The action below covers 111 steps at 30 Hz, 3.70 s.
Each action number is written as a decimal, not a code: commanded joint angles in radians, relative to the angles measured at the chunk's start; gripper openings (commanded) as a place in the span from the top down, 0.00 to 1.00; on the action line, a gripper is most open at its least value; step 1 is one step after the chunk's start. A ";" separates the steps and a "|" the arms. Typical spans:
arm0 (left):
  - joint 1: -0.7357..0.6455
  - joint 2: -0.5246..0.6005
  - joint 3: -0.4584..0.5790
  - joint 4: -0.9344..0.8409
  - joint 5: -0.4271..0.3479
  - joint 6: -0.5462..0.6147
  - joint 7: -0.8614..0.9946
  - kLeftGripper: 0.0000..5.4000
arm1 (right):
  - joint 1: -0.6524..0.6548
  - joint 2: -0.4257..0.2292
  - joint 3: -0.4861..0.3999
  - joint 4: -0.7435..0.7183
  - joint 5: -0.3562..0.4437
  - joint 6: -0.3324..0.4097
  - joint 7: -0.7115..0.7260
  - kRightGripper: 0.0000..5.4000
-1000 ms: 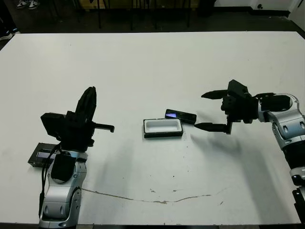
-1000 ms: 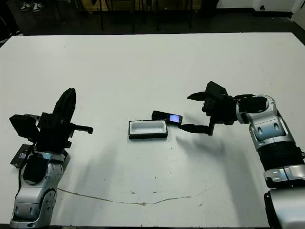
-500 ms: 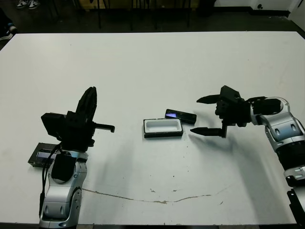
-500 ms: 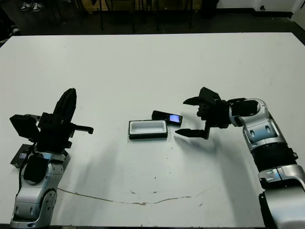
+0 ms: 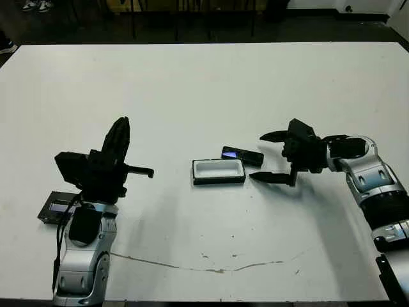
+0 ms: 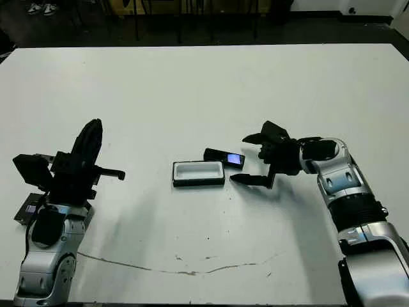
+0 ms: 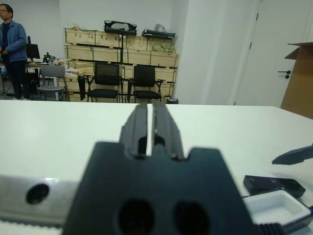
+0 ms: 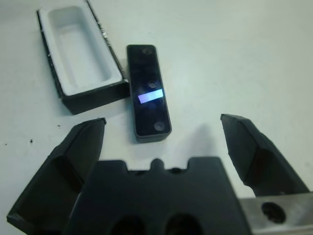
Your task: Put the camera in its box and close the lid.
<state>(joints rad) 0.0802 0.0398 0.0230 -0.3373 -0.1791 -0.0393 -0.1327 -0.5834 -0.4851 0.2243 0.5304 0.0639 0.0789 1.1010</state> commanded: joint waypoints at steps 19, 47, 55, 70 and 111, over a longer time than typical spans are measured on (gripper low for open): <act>0.017 0.003 0.001 -0.010 0.018 0.035 0.020 1.00 | 0.035 -0.002 0.062 0.005 -0.067 0.007 -0.019 0.69; 0.014 0.001 -0.012 -0.029 0.029 0.066 0.040 1.00 | 0.010 -0.038 -0.194 -0.183 0.160 0.113 -0.069 0.91; 0.012 -0.003 -0.018 -0.028 0.037 0.067 0.047 1.00 | -0.109 -0.066 -0.097 -0.191 0.182 0.261 0.118 0.91; 0.021 -0.005 -0.023 -0.034 0.047 0.066 0.051 1.00 | -0.211 -0.060 0.186 -0.293 -0.002 0.248 0.262 0.91; 0.032 -0.009 -0.032 -0.026 0.054 0.056 0.057 1.00 | -0.175 -0.059 0.272 -0.387 -0.090 0.361 0.227 0.91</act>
<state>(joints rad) 0.0920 0.0325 -0.0090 -0.3717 -0.1357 0.0035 -0.0812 -0.7681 -0.5443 0.4847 0.1432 -0.0157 0.4467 1.3349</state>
